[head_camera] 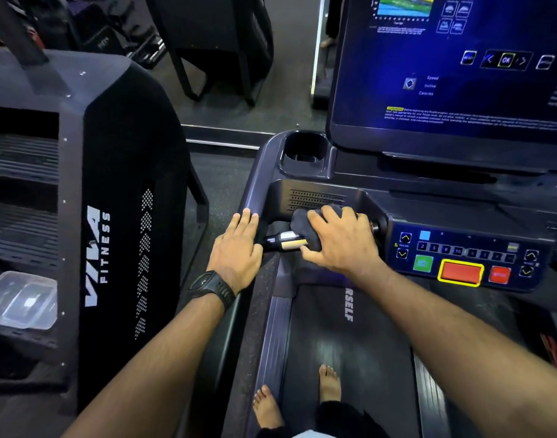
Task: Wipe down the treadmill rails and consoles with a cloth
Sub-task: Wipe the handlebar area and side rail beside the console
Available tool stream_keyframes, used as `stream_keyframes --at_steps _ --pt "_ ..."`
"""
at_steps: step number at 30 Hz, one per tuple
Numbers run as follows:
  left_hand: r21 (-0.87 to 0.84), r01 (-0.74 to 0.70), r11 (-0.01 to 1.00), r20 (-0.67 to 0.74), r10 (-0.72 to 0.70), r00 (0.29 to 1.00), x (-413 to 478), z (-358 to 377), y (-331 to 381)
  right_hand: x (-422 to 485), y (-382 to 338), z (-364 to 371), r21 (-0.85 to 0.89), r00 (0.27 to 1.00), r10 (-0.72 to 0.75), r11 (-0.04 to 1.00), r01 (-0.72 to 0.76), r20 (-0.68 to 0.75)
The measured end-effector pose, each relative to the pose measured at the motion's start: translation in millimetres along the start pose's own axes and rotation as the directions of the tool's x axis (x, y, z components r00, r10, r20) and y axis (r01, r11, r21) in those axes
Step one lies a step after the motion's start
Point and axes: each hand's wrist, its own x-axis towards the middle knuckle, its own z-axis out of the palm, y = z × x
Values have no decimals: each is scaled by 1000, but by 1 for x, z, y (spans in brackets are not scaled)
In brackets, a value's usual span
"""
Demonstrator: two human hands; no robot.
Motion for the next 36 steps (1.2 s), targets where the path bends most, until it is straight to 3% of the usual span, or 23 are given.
stream_keyframes --at_steps 6,13,17,23,26,29,32,34,36 --pt "-41 -1 999 -7 0 1000 -5 -1 1 -21 -7 6 1 999 39 999 -39 -10" --pt "-121 11 993 -21 -13 1000 -14 0 1 -9 -14 3 231 987 74 972 -39 -144" --pt "-182 6 983 -36 -12 999 -17 0 0 -16 -50 -1 488 965 97 872 34 -242" --pt "-409 113 906 -44 -143 989 -36 0 2 -28 -105 4 690 967 204 722 -46 -149" --pt "-406 102 908 -35 -127 991 -45 2 -3 -45 -128 5 829 958 286 539 -147 -16" --pt "-304 80 949 -10 -87 996 -51 3 -6 -73 -150 8 935 915 338 194 -297 220" --pt "-277 78 958 -9 -84 996 -51 2 -2 -62 -157 -3 881 818 331 -126 -456 471" --pt "-275 78 958 7 -79 997 -51 2 -2 -40 -156 -11 793 719 334 -260 -552 610" --pt "-278 78 957 17 -76 997 -54 2 -4 -34 -161 -12 767 706 309 -347 -540 637"
